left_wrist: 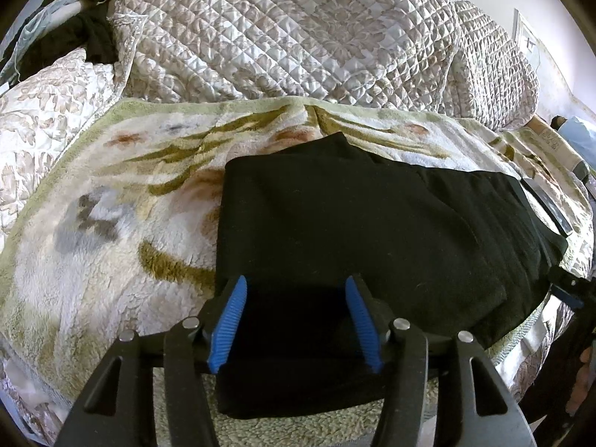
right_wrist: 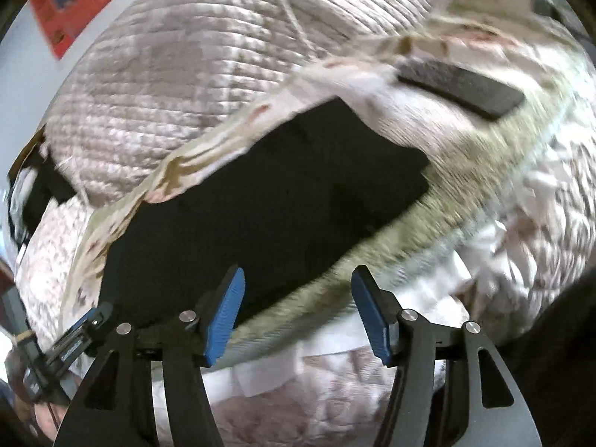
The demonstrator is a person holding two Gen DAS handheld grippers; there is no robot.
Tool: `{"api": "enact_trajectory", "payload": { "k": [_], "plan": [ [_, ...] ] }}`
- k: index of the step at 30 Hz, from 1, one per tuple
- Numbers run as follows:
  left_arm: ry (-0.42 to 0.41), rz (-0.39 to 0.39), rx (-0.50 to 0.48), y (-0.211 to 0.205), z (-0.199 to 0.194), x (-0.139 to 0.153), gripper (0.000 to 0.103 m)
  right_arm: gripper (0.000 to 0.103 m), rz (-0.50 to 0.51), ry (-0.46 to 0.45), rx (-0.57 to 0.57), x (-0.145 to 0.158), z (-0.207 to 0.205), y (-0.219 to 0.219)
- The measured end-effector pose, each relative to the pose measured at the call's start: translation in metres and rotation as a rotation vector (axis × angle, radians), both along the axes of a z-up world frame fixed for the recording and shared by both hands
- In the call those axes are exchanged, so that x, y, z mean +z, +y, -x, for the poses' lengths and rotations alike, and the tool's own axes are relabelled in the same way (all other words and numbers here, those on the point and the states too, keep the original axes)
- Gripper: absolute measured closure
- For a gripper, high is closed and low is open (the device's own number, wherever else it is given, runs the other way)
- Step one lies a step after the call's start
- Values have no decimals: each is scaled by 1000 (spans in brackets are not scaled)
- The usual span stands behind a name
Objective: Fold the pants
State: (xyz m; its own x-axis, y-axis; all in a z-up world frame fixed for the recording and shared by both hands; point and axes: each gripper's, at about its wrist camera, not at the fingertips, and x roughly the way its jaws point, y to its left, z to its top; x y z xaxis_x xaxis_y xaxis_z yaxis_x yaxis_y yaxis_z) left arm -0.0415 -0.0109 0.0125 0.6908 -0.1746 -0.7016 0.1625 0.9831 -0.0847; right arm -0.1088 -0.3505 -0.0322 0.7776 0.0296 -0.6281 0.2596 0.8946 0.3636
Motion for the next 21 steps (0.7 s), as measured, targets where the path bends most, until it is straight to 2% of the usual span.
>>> {"api": "enact_trajectory", "payload": {
  "k": [7,10,14,15,16,18,21],
  "plan": [
    [0,1,-1,0,0,0,44,37,-106,-47,-48,4,-27,-22],
    [0,0,0,-1,0,0,44,37,-71,-47,-73,10,-38,-22],
    [1,1,3,-2,-1,1,43,38,5,-52,-30,19,-50,-14],
    [1,2,1,-2,0,1,43,40,23,-47,-19,19,-55,-14],
    [1,2,1,-1,-1,1,43,51,42,-30,-16,17,-62,-15],
    [7,3,5,-2,-2,1,42,66,33,7,-17,13,-74,-21],
    [13,6,8,-2,-3,1,41,78,58,-8,5,25,-74,-16]
  ]
}}
